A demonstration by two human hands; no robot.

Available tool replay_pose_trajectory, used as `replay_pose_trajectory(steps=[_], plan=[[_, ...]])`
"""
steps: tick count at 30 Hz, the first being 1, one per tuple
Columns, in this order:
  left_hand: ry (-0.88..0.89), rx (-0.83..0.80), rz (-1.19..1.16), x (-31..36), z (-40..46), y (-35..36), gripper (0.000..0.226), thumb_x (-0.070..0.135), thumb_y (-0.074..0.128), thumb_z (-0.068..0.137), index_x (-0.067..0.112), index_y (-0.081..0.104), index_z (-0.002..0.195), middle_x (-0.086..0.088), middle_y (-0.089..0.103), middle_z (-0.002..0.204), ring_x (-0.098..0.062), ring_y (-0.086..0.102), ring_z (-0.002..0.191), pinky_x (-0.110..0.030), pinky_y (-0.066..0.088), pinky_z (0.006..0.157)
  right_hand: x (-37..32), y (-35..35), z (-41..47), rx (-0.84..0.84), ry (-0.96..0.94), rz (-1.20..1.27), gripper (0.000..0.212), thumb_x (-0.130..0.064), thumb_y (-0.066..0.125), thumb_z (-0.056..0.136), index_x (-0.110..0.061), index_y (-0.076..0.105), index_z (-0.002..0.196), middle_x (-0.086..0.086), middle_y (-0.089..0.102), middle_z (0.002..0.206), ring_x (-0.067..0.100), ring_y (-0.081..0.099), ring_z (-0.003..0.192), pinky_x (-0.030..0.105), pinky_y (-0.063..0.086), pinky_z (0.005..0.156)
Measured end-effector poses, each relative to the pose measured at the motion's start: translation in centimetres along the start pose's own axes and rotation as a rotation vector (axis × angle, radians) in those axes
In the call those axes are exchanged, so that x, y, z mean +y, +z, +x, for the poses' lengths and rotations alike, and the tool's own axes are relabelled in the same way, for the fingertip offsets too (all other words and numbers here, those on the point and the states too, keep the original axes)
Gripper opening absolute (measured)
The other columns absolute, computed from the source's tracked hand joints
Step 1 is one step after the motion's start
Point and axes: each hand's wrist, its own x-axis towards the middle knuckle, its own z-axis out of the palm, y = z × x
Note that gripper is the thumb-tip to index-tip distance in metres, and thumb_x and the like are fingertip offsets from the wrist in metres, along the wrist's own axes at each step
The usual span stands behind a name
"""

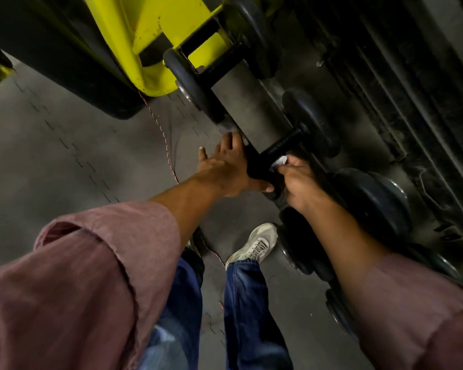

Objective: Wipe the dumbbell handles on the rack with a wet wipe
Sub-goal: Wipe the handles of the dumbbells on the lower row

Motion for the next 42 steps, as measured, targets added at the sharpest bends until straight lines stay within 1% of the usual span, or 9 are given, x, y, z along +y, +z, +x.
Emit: replay_pose_trajectory(steps=[5,10,16,20,23,31,34,38,42], plan=[[0.008,-0.006,0.000,0.0,-0.1,0.0,0.145,0.084,0.075,0.058,0.015,0.000,0.162,-0.003,0.002,0.170,-0.027,0.013,0.156,-0.064,0.004,0.123,-0.7,0.2,1.5,-0.033,0.092,0.311,0.053,0.017,0.033,0.088,-0.008,0.062,0.124,0.011,0.070,0.115,0.025,0.070,0.101,0.032,0.059,0.074],[0.007,-0.006,-0.012,-0.2,0.0,0.0,0.147,0.083,0.075,0.058,0.015,-0.002,0.162,-0.003,0.001,0.170,-0.025,0.011,0.156,-0.064,0.003,0.123,-1.3,0.5,2.0,0.004,0.087,0.298,0.056,0.017,0.030,0.084,-0.004,0.060,0.125,0.010,0.067,0.119,0.024,0.067,0.106,0.027,0.056,0.071],[0.017,-0.002,-0.012,0.0,-0.1,0.0,0.144,0.082,0.075,0.060,0.014,-0.002,0.162,-0.004,0.002,0.170,-0.024,0.011,0.156,-0.064,0.004,0.123,-1.2,-0.7,0.2,-0.053,0.044,-0.175,0.031,0.008,0.044,0.091,-0.014,0.061,0.076,0.005,0.066,0.077,0.019,0.064,0.074,0.029,0.051,0.065],[0.012,0.005,-0.017,0.1,-0.1,0.1,0.144,0.082,0.075,0.060,0.015,-0.002,0.162,-0.003,0.002,0.170,-0.025,0.012,0.156,-0.065,0.003,0.122,-1.5,-1.5,-0.4,-0.108,-0.046,-0.529,0.023,0.000,0.051,0.090,-0.013,0.070,0.089,0.008,0.072,0.090,0.020,0.067,0.086,0.035,0.054,0.081],[0.014,0.013,-0.025,0.0,0.0,0.2,0.146,0.083,0.075,0.059,0.015,-0.002,0.161,-0.004,0.001,0.170,-0.026,0.012,0.156,-0.066,0.003,0.122,-2.7,-1.7,-1.7,-0.097,-0.125,-0.617,0.022,0.000,0.057,0.083,-0.016,0.071,0.083,0.005,0.071,0.081,0.017,0.064,0.076,0.030,0.050,0.070],[0.018,0.006,-0.034,-0.1,-0.1,0.2,0.145,0.083,0.074,0.060,0.015,-0.004,0.162,-0.005,-0.001,0.170,-0.027,0.007,0.157,-0.066,0.003,0.122,-6.2,-1.1,-4.0,0.254,-0.917,-1.291,0.028,-0.018,0.035,0.097,-0.012,0.056,0.115,0.018,0.065,0.105,0.037,0.064,0.093,0.043,0.053,0.072],[0.019,0.009,-0.035,-0.1,-0.1,0.2,0.145,0.083,0.074,0.060,0.015,-0.004,0.162,-0.005,-0.002,0.171,-0.027,0.006,0.157,-0.065,0.003,0.122,-5.4,-1.0,-2.9,0.164,-0.919,-1.618,0.060,-0.026,0.011,0.097,-0.002,0.059,0.124,0.020,0.061,0.120,0.037,0.057,0.109,0.045,0.050,0.086],[0.023,0.005,-0.043,-0.3,0.0,0.3,0.145,0.083,0.074,0.061,0.014,-0.005,0.162,-0.006,-0.003,0.171,-0.028,0.005,0.157,-0.065,0.002,0.122,-5.1,-1.3,-1.7,0.125,-0.944,-1.834,0.058,-0.021,0.012,0.099,0.002,0.050,0.135,0.022,0.047,0.145,0.038,0.040,0.137,0.049,0.039,0.106],[0.021,0.001,-0.057,-0.2,-0.1,0.1,0.144,0.081,0.075,0.062,0.014,-0.006,0.162,-0.006,-0.003,0.171,-0.026,0.004,0.157,-0.064,0.000,0.123,-5.0,-1.2,-1.2,0.142,-0.943,-2.027,0.035,-0.020,0.043,0.097,-0.009,0.052,0.129,0.016,0.052,0.137,0.033,0.044,0.133,0.043,0.039,0.100]])
